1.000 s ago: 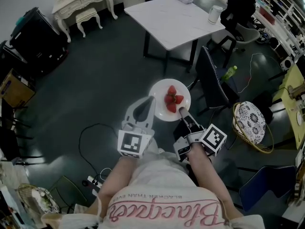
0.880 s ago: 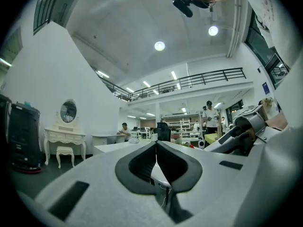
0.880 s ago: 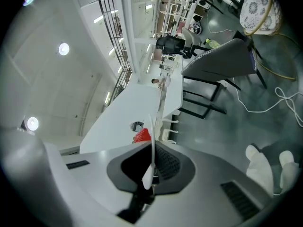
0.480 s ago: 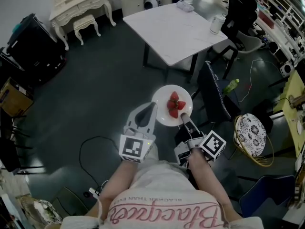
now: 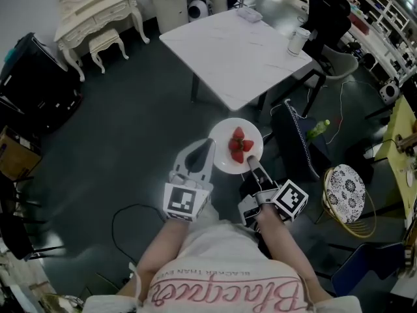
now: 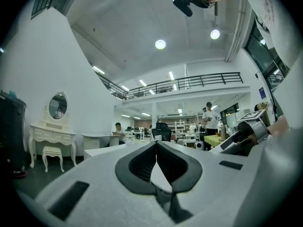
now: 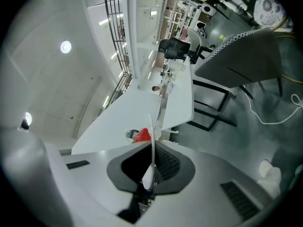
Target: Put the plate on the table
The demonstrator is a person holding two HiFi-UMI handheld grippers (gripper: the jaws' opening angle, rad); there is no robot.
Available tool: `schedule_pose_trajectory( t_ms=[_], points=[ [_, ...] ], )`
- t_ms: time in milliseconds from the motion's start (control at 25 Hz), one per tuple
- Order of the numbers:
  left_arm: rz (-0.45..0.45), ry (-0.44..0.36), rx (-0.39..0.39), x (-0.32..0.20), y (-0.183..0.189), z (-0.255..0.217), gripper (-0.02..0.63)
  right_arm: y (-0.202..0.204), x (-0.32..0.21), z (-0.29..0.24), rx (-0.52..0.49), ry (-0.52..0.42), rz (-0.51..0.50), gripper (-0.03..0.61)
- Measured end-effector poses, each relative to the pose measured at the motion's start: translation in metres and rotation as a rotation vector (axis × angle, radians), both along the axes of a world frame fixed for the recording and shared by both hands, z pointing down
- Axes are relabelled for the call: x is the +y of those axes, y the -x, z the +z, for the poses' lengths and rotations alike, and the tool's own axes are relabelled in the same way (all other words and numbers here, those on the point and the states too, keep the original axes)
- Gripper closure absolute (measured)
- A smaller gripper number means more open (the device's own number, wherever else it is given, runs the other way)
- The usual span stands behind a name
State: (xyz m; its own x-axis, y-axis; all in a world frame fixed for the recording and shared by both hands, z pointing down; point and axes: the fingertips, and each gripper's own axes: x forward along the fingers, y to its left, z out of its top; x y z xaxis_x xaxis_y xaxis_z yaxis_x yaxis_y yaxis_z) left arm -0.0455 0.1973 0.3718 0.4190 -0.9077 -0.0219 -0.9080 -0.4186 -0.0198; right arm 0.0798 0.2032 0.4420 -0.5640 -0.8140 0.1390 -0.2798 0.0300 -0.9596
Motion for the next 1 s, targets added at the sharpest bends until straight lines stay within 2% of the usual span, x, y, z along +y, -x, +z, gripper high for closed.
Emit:
schedule_pose_trajectory(
  t_ms=[280, 520, 800, 1000],
  points=[
    [0.047, 0.008, -0.001, -0.064, 0.033, 0.006, 0.609, 0.032, -0.058, -0.002, 0.004, -0.003, 0.039, 0.568],
    [0.090, 0.010, 0.004, -0.101, 0.041, 0.008, 0.609, 0.043, -0.092, 0.001, 0.007, 0.007, 0.077, 0.568],
    [0.076, 0.048, 0.028, -0.129, 0.060, 0.018, 0.609, 0.055, -0.116, 0.005, 0.018, 0.021, 0.073, 0.568],
    [0.081, 0.052, 0.035, -0.151, 0.059, 0.019, 0.609, 0.054, -0.134, 0.011, 0.026, 0.044, 0.078, 0.568]
  ],
)
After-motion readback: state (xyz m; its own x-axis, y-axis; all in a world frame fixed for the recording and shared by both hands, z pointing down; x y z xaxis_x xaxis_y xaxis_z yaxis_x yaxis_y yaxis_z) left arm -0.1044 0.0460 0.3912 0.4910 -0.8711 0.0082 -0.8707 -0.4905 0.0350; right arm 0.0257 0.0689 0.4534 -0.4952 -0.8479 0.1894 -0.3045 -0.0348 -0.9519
